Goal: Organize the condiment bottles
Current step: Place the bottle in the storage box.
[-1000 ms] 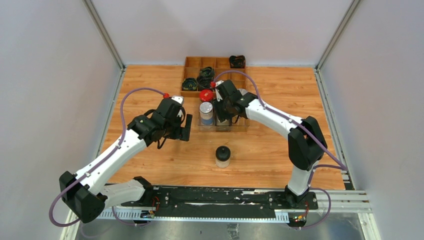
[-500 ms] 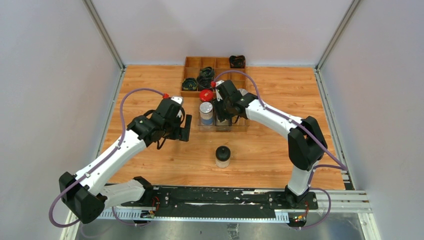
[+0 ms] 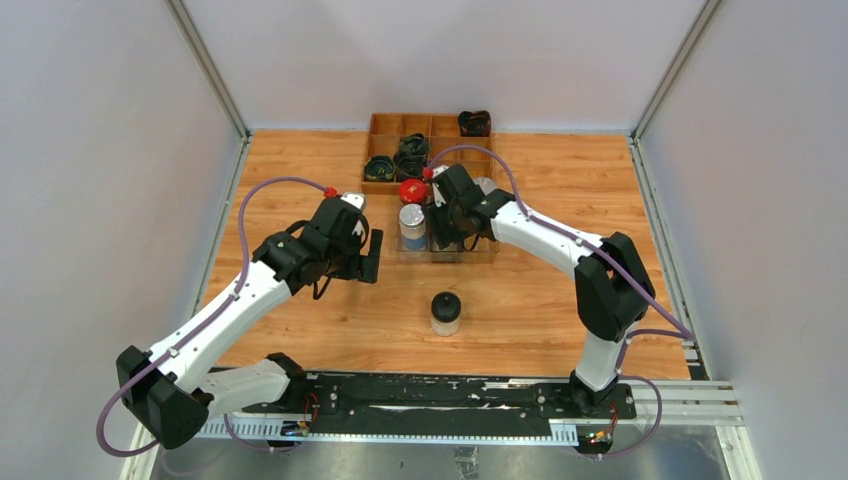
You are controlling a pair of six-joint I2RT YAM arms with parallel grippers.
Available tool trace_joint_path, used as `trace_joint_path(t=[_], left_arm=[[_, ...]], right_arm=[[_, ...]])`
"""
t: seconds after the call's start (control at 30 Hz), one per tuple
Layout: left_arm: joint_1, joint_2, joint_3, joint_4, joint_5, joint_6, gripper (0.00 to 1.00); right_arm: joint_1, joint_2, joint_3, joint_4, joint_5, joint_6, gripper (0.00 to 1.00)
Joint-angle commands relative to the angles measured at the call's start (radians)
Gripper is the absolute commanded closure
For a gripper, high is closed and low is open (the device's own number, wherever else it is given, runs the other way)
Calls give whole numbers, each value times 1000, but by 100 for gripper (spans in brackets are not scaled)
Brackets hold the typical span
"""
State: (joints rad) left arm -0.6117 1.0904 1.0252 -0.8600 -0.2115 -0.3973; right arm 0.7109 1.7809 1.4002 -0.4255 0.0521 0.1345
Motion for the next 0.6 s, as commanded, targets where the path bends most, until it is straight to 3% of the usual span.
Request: trace_joint_path(t=[0.0, 0.57], left_arm=[[7, -19, 1, 5, 6, 2, 0], [6, -39, -14, 6, 17, -15, 0]], right_arm=[[-10, -38, -25, -26, 6, 6, 39], [-4, -186, -144, -46, 1, 39, 35]])
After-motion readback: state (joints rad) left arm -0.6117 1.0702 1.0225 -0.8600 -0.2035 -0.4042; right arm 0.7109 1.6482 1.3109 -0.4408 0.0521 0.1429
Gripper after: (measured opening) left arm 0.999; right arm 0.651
